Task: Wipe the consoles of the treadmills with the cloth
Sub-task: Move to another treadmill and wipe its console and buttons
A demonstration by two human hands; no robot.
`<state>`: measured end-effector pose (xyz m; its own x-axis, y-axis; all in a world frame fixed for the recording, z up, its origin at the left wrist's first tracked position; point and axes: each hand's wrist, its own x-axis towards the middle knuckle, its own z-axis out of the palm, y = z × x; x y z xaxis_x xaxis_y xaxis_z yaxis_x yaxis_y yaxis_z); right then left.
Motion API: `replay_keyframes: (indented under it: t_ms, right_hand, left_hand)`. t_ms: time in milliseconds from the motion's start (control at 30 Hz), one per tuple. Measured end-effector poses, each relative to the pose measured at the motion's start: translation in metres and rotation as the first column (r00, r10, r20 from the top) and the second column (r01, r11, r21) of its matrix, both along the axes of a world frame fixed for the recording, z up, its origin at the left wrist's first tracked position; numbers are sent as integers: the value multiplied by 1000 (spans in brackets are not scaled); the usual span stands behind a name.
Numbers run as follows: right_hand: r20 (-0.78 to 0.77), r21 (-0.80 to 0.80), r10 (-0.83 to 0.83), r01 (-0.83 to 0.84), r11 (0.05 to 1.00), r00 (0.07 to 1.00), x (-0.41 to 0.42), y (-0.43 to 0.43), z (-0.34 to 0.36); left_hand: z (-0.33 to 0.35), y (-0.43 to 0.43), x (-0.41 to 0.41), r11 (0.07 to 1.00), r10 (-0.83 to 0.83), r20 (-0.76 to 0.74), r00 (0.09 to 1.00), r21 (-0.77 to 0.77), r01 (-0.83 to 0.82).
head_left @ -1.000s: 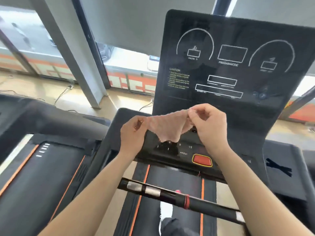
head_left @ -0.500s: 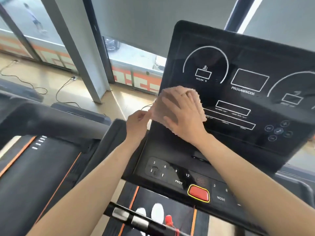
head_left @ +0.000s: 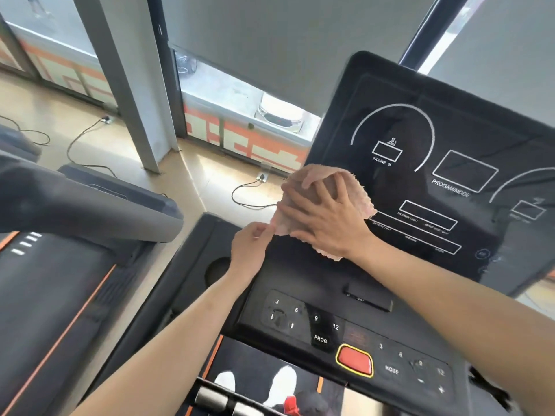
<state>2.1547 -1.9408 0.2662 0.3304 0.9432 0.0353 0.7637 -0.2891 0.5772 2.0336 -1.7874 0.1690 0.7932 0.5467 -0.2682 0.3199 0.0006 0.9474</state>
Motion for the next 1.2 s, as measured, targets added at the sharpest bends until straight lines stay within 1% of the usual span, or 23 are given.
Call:
replay_keyframes:
  t_ms: [133, 233, 300, 400, 667, 867, 1033, 1200]
  right_hand:
    - [25, -54, 58, -56, 997, 998, 8, -1, 7]
    - [8, -87, 42, -41, 995, 999, 16, 1, 20]
    - [14, -68, 33, -32, 997, 999, 23, 2, 31]
    - [40, -13, 2, -1, 1000, 999, 31, 7, 53]
    - [97, 118, -70, 59, 991, 993, 56, 13, 109]
    - [89, 233, -149, 125, 964, 985, 72, 14, 143]
    - [25, 389, -251, 222, 894, 968, 81, 11, 165]
    - [-36, 529, -348, 313, 789, 937, 73, -10, 153]
  left_hand:
    - [-6, -14, -14, 1000, 8, 47, 999, 4, -8]
    - [-9, -24, -24, 1000, 14, 108, 994, -5, -13]
    - [-12, -29, -26, 1000, 22, 144, 989, -6, -22]
    - [-13, -31, -29, 1000, 7, 169, 986, 10, -9]
    - [-15, -40, -32, 998, 10, 135, 991, 57, -18]
    - [-14, -43, -33, 996, 18, 100, 995, 84, -27]
    - [-13, -48, -34, 996, 31, 81, 996, 87, -38]
    - [-7, -50, -38, 993, 10, 47, 999, 116, -15]
